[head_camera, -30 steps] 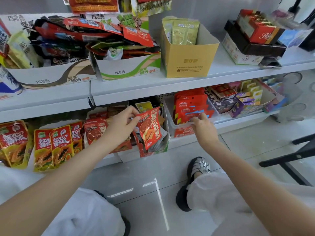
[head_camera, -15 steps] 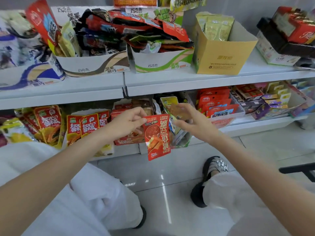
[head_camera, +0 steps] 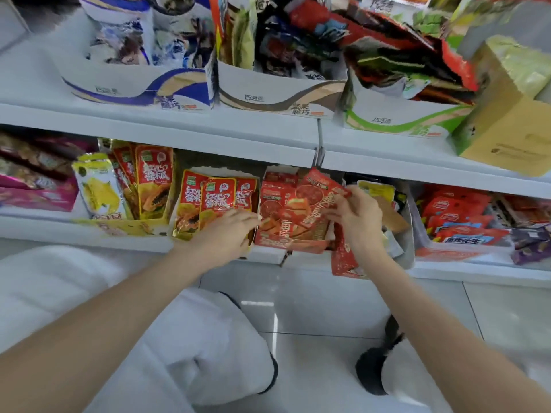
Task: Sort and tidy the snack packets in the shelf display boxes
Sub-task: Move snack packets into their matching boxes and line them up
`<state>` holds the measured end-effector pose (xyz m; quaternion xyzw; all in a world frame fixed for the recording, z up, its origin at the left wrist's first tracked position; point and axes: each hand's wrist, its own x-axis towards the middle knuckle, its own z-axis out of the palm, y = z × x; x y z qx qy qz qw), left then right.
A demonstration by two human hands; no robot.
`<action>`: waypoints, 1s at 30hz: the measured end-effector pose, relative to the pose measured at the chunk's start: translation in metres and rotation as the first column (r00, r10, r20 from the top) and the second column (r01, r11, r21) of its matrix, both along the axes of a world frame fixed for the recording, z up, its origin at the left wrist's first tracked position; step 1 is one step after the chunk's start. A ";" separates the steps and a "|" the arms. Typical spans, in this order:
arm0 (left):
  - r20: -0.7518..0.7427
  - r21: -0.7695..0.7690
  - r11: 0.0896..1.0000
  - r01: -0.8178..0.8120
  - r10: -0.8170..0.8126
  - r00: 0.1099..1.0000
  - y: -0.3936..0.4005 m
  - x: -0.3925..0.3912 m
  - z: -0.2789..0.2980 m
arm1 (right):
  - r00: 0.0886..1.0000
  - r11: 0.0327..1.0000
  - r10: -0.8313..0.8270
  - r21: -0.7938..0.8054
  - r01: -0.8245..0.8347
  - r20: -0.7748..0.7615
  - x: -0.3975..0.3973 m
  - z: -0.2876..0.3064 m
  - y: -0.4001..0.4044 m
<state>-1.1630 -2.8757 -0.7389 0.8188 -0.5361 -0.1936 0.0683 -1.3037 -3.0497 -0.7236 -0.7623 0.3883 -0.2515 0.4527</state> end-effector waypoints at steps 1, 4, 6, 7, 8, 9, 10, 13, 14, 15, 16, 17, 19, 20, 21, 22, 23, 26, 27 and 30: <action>0.016 0.014 0.999 0.039 -0.039 0.999 -0.003 -0.001 -0.004 | 1.000 1.000 0.022 -0.008 -0.022 -0.018 0.009 -0.002 0.003; 0.000 0.045 0.996 0.077 -0.078 0.997 -0.011 -0.003 -0.013 | 0.967 0.984 0.175 0.016 -0.175 -0.186 0.034 -0.014 0.014; -0.021 0.054 0.996 0.073 -0.072 0.997 -0.012 -0.005 -0.014 | 0.925 0.973 0.207 -0.036 -0.230 -0.318 0.044 -0.020 0.017; -0.014 0.051 0.995 0.083 -0.082 0.997 -0.011 -0.005 -0.015 | 0.918 0.970 0.203 -0.060 -0.237 -0.342 0.048 -0.022 0.018; -0.011 0.046 0.995 0.093 -0.093 0.996 -0.009 -0.005 -0.016 | 0.914 0.967 0.210 -0.061 -0.246 -0.346 0.051 -0.024 0.018; -0.024 0.039 0.995 0.096 -0.095 0.995 -0.006 -0.005 -0.018 | 0.908 0.965 0.226 -0.046 -0.259 -0.353 0.054 -0.027 0.019; -0.047 0.033 0.995 0.093 -0.091 0.995 -0.004 -0.005 -0.019 | 0.899 0.965 0.233 -0.028 -0.261 -0.371 0.055 -0.029 0.019; -0.116 0.018 0.997 0.069 -0.066 0.991 0.000 -0.007 -0.022 | 0.877 0.973 0.201 -0.012 -0.229 -0.436 0.061 -0.033 0.020; -0.129 0.017 0.998 0.066 -0.063 0.990 0.001 -0.009 -0.022 | 0.863 0.974 0.194 -0.016 -0.227 -0.467 0.064 -0.033 0.020; -0.135 0.011 0.998 0.060 -0.058 0.989 0.001 -0.009 -0.021 | 0.848 0.972 0.190 -0.026 -0.233 -0.494 0.065 -0.033 0.019; -0.142 -0.002 0.999 0.048 -0.047 0.989 0.001 -0.009 -0.020 | 0.838 0.971 0.188 -0.031 -0.237 -0.512 0.066 -0.032 0.019; -0.155 -0.023 0.999 0.022 -0.026 0.988 0.001 -0.008 -0.017 | 0.836 0.972 0.181 -0.037 -0.234 -0.518 0.066 -0.031 0.019; -0.175 -0.089 0.994 -0.066 0.050 0.983 0.002 -0.002 -0.011 | 0.872 0.981 0.129 -0.067 -0.182 -0.472 0.061 -0.028 0.022; -0.185 -0.123 0.983 -0.134 0.110 0.977 0.002 0.002 -0.009 | 0.901 0.982 0.077 -0.124 -0.143 -0.427 0.056 -0.026 0.026; -0.192 -0.148 0.965 -0.217 0.187 0.963 0.004 0.007 -0.007 | 0.928 0.973 0.028 -0.203 -0.111 -0.371 0.051 -0.023 0.032; -0.194 -0.155 0.937 -0.312 0.281 0.940 0.006 0.013 -0.006 | 0.951 0.955 0.015 -0.277 -0.105 -0.309 0.047 -0.019 0.041; -0.179 -0.141 0.905 -0.401 0.375 0.910 0.008 0.019 -0.006 | 0.960 0.942 0.062 -0.303 -0.146 -0.272 0.045 -0.014 0.052; -0.034 -0.048 0.849 -0.526 0.525 0.850 0.018 0.035 -0.008 | 0.880 0.901 0.346 -0.148 -0.409 -0.326 0.059 -0.012 0.082; 0.008 -0.028 0.836 -0.548 0.548 0.836 0.022 0.040 -0.009 | 0.838 0.886 0.412 -0.058 -0.460 -0.357 0.070 -0.014 0.089; 0.011 0.054 0.792 -0.608 0.608 0.794 0.031 0.051 -0.010 | 0.734 0.878 0.458 0.122 -0.464 -0.503 0.106 -0.025 0.103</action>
